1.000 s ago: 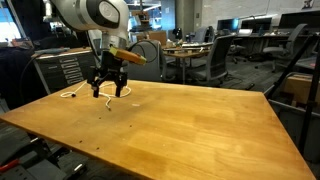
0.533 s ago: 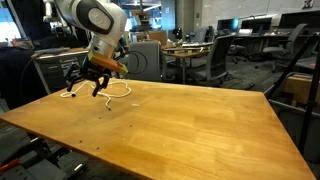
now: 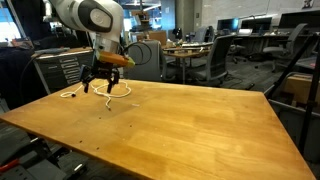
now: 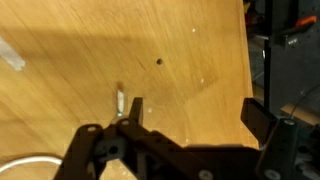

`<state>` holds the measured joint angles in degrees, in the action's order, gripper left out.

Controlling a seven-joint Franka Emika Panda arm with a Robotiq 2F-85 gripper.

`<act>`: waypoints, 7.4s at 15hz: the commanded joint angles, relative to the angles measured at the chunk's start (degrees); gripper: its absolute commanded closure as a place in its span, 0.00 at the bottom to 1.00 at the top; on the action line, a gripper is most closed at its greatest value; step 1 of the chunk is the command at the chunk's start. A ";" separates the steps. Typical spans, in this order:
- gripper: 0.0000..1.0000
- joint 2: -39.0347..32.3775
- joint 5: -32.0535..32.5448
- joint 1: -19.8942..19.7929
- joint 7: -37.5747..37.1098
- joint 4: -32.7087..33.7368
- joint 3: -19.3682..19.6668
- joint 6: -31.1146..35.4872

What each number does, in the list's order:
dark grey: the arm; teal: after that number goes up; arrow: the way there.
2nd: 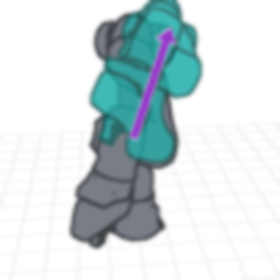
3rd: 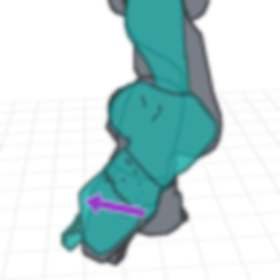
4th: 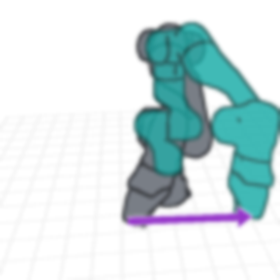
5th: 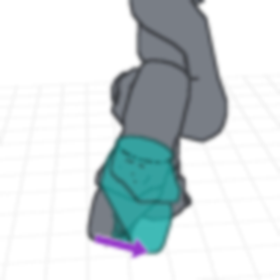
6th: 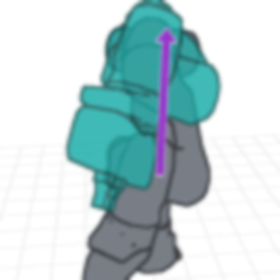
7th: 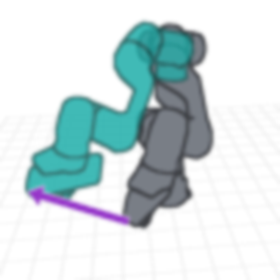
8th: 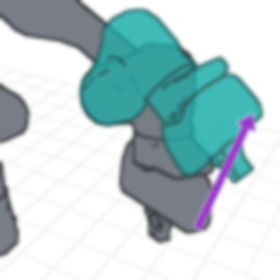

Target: Form a loose knot using the white rope

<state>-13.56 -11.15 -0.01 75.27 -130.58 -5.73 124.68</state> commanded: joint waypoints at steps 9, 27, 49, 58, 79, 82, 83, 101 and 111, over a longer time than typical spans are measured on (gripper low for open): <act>0.00 -1.31 18.65 3.42 -13.14 0.81 -0.73 5.03; 0.68 -10.90 23.74 6.54 -26.46 -7.71 0.98 47.25; 0.99 11.56 31.93 -10.86 -13.61 -7.26 8.31 27.33; 0.99 25.53 55.74 -15.10 -26.51 -1.59 17.37 28.09; 0.35 8.19 25.23 -4.45 -10.85 -13.80 9.98 32.16; 0.06 8.04 30.22 -3.95 -13.23 -12.83 11.31 24.44; 0.01 7.88 34.28 -3.79 -16.44 -12.04 12.17 20.19; 0.00 -0.54 3.59 -6.91 -28.81 -12.35 6.50 17.82; 0.00 -0.96 -0.76 -7.37 -36.07 -12.51 6.79 22.33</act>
<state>-14.54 -16.87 -9.09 46.40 -143.17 -0.16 144.69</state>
